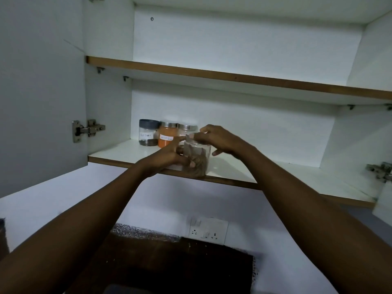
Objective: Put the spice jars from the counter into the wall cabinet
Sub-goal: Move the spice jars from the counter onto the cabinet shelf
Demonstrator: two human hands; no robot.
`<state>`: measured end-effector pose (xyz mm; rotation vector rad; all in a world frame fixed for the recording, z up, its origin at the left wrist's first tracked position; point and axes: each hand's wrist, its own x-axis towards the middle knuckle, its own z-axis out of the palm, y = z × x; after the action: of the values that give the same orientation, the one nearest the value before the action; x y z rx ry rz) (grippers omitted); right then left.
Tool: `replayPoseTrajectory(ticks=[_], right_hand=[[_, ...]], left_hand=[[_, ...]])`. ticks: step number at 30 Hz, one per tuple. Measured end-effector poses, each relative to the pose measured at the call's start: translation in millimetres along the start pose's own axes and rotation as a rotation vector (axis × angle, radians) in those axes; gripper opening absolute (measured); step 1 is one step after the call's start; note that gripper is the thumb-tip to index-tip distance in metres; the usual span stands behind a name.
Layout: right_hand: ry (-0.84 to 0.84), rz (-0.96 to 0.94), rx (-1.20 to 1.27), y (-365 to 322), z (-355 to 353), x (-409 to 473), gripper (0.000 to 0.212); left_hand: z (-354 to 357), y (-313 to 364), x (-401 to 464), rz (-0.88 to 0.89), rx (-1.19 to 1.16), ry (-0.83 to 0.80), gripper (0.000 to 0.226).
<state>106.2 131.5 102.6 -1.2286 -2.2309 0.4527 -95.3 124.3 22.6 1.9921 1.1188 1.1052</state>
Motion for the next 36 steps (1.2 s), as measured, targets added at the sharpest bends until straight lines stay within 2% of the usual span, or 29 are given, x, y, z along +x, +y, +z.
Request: replayPoseTrajectory(ticks=[2,4,6,8,9,12,14,16,19,24,27,32,36], right_hand=[[0.002,-0.016,-0.199,-13.7,-5.8,9.3,0.053],[-0.025,-0.024,-0.379,-23.4,-10.0,16.0,0.064],[-0.078,-0.058,-0.445,-29.9,-16.7,18.6,0.053],[-0.171,-0.090,-0.360,-29.1,-26.7,18.8,0.031],[-0.218,-0.103,-0.312,-26.8,-31.8,18.1,0.032],[-0.261,-0.167,-0.255,-18.4,-40.2,18.2,0.060],[-0.226,-0.176,-0.276,-13.2,-39.2,23.7,0.058],[-0.119,-0.134,-0.390,-7.8,-34.8,31.6,0.052],[-0.011,-0.056,-0.526,4.3,-30.4,45.1,0.056],[0.044,-0.091,-0.397,19.1,-28.1,56.5,0.044],[0.074,-0.139,-0.423,32.2,-25.9,64.2,0.044],[0.185,-0.095,-0.397,57.6,-18.2,86.3,0.044],[0.277,-0.105,-0.420,70.4,-8.7,103.9,0.031]], left_hand=[[7.8,2.7,2.0,0.027,0.043,-0.033,0.062],[12.5,6.5,3.3,0.025,0.049,-0.048,0.061],[14.4,5.0,6.9,0.033,0.070,-0.050,0.048],[15.0,1.2,10.9,0.041,0.129,-0.053,0.038],[14.7,-0.2,13.3,0.034,0.164,-0.050,0.047],[14.6,-3.3,20.5,-0.066,0.227,-0.006,0.081],[16.4,-4.9,27.8,-0.153,0.280,0.035,0.085],[19.2,-6.5,36.3,-0.182,0.316,0.056,0.076],[24.3,-9.4,45.0,-0.191,0.339,0.065,0.069],[26.8,-15.2,58.9,-0.206,0.396,0.049,0.066],[27.6,-19.5,66.5,-0.211,0.464,0.068,0.061],[40.0,-32.3,69.5,-0.197,0.585,0.168,0.062],[44.9,-39.4,69.9,-0.181,0.624,0.201,0.051]])
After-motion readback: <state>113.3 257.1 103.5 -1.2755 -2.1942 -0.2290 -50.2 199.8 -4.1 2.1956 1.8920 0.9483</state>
